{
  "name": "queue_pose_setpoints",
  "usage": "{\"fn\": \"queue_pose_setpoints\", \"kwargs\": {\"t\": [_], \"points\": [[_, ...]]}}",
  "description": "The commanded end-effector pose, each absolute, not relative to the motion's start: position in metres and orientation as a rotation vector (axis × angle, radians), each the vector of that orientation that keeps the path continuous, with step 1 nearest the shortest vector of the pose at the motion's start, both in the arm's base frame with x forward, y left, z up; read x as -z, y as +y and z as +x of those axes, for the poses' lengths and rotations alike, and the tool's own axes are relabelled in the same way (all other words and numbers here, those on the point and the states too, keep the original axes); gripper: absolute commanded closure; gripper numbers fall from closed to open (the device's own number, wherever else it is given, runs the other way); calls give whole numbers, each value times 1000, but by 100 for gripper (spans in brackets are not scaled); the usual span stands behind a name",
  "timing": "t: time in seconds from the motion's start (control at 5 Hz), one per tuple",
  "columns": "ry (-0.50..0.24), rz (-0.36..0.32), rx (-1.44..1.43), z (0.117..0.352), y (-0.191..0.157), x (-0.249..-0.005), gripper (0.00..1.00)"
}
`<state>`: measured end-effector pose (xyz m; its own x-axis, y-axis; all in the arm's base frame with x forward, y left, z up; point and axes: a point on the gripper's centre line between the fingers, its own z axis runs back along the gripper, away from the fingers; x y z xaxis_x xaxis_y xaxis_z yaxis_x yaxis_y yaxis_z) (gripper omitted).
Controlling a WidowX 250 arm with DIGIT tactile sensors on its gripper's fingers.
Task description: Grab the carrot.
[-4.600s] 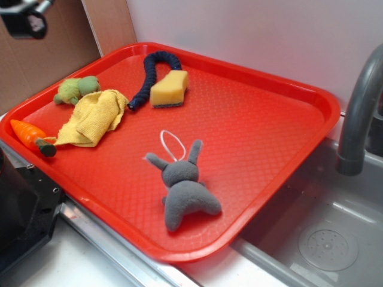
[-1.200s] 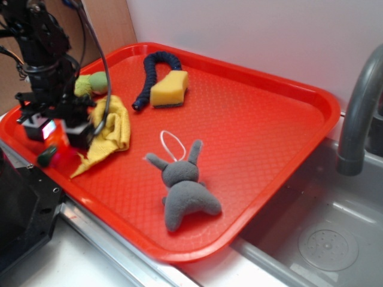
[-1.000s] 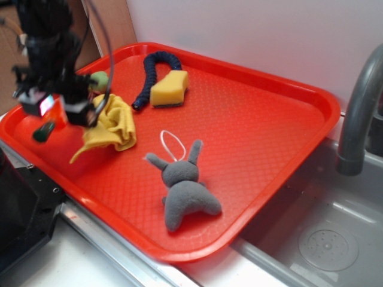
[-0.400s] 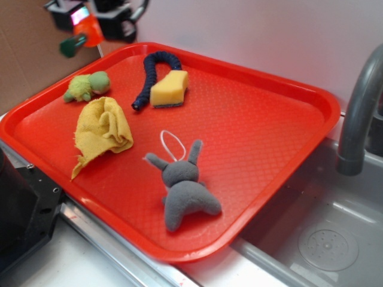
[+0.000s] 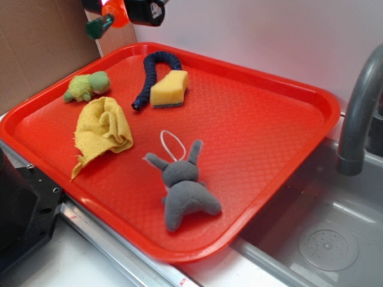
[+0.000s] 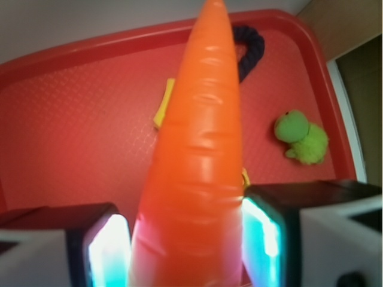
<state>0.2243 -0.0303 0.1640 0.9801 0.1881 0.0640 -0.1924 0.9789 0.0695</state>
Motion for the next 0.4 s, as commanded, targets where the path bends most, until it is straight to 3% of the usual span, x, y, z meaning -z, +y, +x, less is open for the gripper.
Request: {"fn": "queue_pose_setpoints", "kwargs": {"t": [0.0,0.2], "points": [[-91,51,-194,214,-25,-177,100],[-85,49,-202,213,-25,-172,100]]}}
